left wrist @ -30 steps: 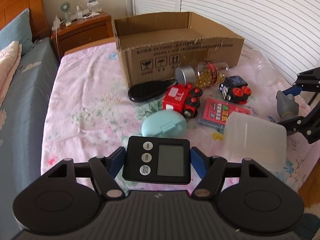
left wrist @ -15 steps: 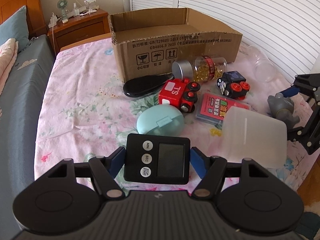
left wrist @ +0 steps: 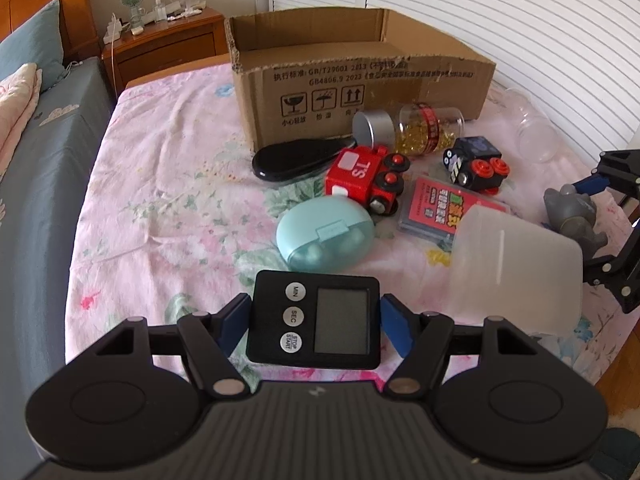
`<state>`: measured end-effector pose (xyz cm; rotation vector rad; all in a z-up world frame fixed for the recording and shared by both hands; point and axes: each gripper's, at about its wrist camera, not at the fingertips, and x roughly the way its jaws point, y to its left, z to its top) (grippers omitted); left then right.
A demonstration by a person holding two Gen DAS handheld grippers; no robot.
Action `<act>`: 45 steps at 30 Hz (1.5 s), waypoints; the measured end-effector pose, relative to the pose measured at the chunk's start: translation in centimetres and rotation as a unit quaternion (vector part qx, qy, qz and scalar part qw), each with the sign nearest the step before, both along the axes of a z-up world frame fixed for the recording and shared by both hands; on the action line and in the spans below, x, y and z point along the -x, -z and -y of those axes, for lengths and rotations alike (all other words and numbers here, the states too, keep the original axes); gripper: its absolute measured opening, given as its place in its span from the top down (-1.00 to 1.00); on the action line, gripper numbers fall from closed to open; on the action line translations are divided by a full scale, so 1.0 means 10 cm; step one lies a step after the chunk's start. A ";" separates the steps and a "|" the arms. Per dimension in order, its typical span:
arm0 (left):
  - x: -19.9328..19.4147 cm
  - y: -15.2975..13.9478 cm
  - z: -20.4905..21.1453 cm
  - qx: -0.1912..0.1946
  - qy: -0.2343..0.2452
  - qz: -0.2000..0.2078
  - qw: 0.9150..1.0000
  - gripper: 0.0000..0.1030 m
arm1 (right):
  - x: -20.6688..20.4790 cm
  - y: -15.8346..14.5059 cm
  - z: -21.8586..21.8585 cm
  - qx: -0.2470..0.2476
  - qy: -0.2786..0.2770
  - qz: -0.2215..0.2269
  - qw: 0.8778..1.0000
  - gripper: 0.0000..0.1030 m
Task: Organize rigid objects
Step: 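Carry the timer with the left tool into the cardboard box while the right tool drops the figurine there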
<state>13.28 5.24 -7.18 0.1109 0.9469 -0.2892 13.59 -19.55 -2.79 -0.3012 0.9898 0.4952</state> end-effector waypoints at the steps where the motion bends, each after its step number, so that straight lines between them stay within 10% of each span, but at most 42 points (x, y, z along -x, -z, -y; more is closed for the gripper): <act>1: 0.00 0.01 0.00 0.001 0.000 -0.001 1.000 -0.35 | 0.01 -0.01 -0.01 -0.001 -0.006 0.001 1.000 -0.90; 8: -0.01 0.01 0.00 0.000 -0.003 -0.001 1.000 -0.35 | 0.02 -0.07 0.00 -0.006 -0.004 0.008 1.000 -0.54; 27: -0.09 -0.45 0.04 0.000 0.038 0.024 0.999 -0.34 | -0.11 -0.61 -0.07 -0.036 0.030 0.033 0.998 -0.52; 45: -1.70 -1.06 0.51 -0.017 0.045 0.088 0.995 -0.35 | -1.33 -1.23 -0.17 -0.075 0.103 0.110 0.986 -0.54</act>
